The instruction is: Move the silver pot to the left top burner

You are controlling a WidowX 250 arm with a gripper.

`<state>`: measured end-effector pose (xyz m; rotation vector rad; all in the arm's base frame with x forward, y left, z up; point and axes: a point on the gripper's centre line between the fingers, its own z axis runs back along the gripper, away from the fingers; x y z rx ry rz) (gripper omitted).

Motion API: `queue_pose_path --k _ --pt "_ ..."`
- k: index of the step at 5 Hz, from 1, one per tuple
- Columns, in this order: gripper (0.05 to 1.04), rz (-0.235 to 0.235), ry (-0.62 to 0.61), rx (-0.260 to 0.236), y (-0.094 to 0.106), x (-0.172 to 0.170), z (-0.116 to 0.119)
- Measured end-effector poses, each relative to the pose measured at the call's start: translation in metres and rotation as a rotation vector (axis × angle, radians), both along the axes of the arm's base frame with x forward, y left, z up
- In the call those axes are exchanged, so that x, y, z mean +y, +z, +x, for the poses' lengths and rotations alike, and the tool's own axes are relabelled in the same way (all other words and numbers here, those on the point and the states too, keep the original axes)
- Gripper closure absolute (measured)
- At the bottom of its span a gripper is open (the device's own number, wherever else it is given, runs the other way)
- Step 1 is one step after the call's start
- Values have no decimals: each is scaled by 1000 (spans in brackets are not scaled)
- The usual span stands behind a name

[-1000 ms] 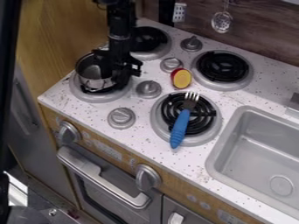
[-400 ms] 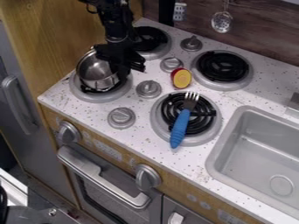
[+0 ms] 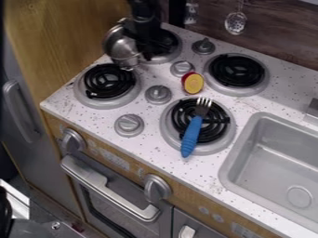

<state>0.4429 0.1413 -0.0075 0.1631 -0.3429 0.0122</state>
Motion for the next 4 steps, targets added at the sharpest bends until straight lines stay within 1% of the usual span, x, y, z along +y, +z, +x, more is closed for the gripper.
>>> queue_pose_path --k 1,2,3,4 --pt "1013 27 -55 -14 -4 -1 33" --pt "1013 52 -92 1 -16 -7 51" --pt "999 62 -104 15 -23 -9 59" --pt "849 60 -55 10 -15 -5 64"
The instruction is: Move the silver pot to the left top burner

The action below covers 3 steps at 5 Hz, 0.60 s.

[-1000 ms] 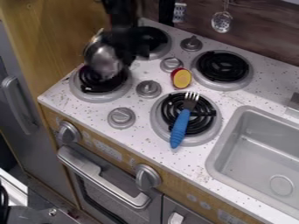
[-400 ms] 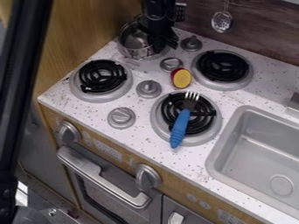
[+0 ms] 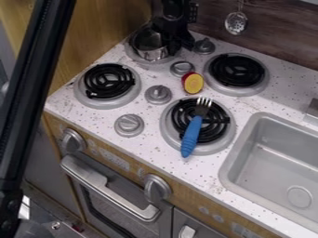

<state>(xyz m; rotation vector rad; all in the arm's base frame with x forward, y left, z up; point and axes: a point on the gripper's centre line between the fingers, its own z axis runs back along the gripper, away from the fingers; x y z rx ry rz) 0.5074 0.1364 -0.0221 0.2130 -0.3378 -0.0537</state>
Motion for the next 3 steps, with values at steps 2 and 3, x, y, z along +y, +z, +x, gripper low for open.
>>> queue_pose_path --k 2,3 --pt "243 -23 44 26 -5 -6 -23" --pt "83 -30 47 3 30 -20 -44"
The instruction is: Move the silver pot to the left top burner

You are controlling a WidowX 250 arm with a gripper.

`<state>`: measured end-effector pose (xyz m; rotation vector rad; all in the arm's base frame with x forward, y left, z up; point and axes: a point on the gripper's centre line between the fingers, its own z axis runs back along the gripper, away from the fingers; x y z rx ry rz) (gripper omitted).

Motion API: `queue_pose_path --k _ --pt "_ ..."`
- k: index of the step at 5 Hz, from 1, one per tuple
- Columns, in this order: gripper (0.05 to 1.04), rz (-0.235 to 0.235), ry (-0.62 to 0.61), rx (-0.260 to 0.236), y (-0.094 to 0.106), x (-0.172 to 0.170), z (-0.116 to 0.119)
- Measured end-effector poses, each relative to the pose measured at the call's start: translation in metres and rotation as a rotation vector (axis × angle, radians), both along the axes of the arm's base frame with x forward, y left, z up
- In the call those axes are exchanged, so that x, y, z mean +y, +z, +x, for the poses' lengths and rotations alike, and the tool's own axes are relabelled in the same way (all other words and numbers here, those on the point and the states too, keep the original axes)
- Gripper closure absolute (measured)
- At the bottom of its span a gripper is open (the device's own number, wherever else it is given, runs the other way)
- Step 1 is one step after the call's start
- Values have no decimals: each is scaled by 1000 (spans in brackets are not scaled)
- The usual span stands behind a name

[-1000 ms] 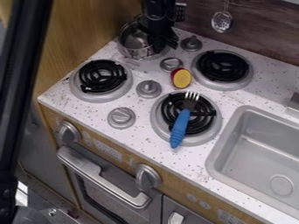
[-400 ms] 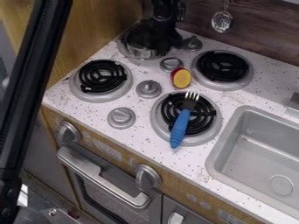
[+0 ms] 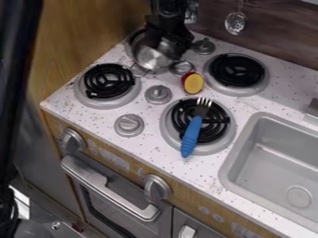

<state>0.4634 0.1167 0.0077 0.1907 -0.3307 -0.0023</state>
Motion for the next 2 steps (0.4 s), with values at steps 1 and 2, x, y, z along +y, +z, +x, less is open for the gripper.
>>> queue_pose_path --k 1,2 --pt "83 -23 -1 6 20 -18 -28" --pt "84 -71 50 92 24 -32 -59"
